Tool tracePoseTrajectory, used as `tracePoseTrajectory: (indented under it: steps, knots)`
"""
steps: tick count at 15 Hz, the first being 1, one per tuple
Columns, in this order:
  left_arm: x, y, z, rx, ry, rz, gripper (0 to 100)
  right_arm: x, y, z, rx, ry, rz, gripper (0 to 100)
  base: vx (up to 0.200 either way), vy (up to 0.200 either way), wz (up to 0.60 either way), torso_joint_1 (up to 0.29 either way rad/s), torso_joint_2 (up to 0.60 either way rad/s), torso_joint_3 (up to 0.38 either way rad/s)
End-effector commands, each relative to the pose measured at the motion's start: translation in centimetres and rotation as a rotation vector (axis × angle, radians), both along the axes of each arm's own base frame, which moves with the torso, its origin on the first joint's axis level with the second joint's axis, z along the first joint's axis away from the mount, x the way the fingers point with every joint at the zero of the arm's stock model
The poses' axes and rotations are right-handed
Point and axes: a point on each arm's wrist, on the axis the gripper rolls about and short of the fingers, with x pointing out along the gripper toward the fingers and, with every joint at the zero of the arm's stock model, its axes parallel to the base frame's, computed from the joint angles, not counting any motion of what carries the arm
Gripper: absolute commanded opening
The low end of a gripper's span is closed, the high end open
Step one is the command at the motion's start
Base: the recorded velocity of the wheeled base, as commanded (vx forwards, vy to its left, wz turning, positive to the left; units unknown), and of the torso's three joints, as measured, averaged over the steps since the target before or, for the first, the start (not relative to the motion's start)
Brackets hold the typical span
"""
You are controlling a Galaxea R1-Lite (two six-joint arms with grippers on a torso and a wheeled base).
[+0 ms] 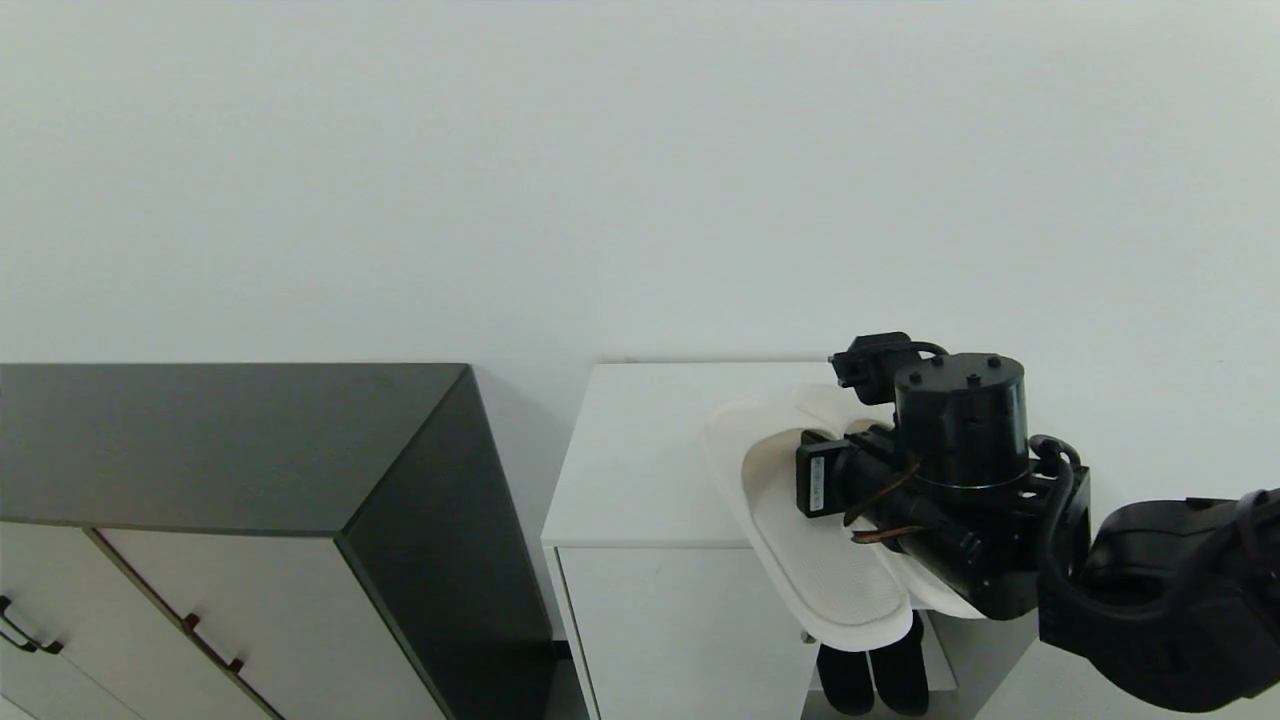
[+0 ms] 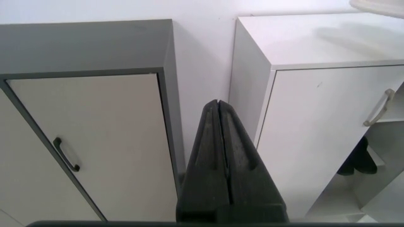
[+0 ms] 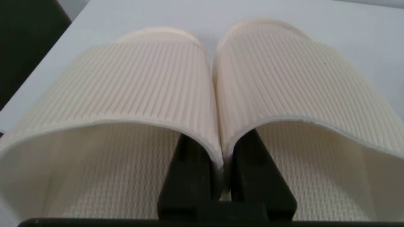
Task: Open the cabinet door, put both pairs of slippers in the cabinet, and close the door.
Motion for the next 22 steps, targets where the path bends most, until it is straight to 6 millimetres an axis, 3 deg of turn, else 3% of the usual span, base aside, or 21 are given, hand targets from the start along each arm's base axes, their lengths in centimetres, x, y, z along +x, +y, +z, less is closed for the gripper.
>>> tracePoseTrajectory:
  steps: [1, 11, 22]
  knots:
    - [0.0, 0.0, 0.0, -0.001, 0.000, 0.000, 0, 0.1, 0.0, -0.1, -0.001, 0.002, -0.001, 0, -0.200, 0.000, 0.00, 0.002, 0.00, 0.002]
    - [0.0, 0.0, 0.0, -0.002, 0.000, 0.000, 0, -0.5, 0.1, -0.5, -0.012, 0.012, 0.006, 0, -0.200, 0.000, 0.00, 0.001, 0.00, 0.002]
    - [0.0, 0.0, 0.0, -0.002, -0.001, 0.000, 0, -0.9, -0.1, -1.1, -0.010, 0.006, 0.012, 0, 0.000, 0.000, 0.00, 0.000, 0.00, 0.000]
